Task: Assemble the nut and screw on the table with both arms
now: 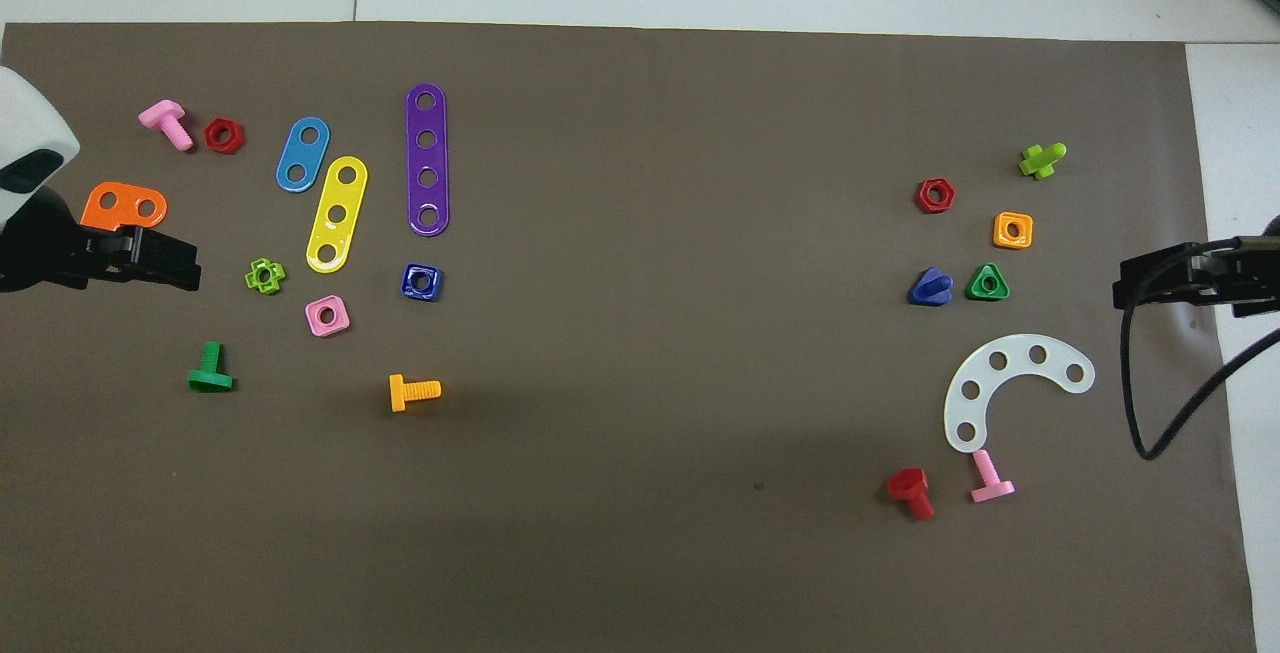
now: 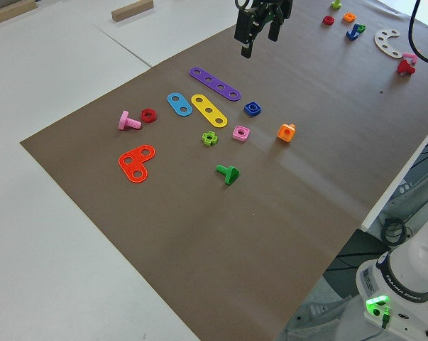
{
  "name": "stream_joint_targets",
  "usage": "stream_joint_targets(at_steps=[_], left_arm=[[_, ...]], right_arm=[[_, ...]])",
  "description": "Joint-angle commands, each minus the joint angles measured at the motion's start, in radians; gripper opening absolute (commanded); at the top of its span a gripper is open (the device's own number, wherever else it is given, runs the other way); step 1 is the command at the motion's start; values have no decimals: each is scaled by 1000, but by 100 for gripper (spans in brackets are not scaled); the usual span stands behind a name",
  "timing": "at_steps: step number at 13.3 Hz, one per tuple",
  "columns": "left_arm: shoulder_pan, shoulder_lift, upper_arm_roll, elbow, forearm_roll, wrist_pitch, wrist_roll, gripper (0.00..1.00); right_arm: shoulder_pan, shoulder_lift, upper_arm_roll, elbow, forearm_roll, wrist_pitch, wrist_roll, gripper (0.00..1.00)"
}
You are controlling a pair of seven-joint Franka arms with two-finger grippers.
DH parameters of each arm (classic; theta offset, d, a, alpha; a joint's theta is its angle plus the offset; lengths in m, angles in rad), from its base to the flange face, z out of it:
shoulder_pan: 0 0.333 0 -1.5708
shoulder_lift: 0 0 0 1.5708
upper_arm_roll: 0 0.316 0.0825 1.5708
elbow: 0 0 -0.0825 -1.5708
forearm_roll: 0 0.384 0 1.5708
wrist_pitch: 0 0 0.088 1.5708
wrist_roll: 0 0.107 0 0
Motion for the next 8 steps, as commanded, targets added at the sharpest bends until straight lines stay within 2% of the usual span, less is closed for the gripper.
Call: stream_joint_targets(at_steps=[1,4,8], left_arm=[[4,-19,1,-24,-15,13,0,100],[6,-19,1,-24,-15,13,3,100],[-14,-23,-7,-22,-15,16,-1,100]], right_arm=[[-2,-8,5,-159,22,190,-57,100],[-1,97,5,-173,25,321,-115,100],[2,220,7,-263,71,564,-218,100]])
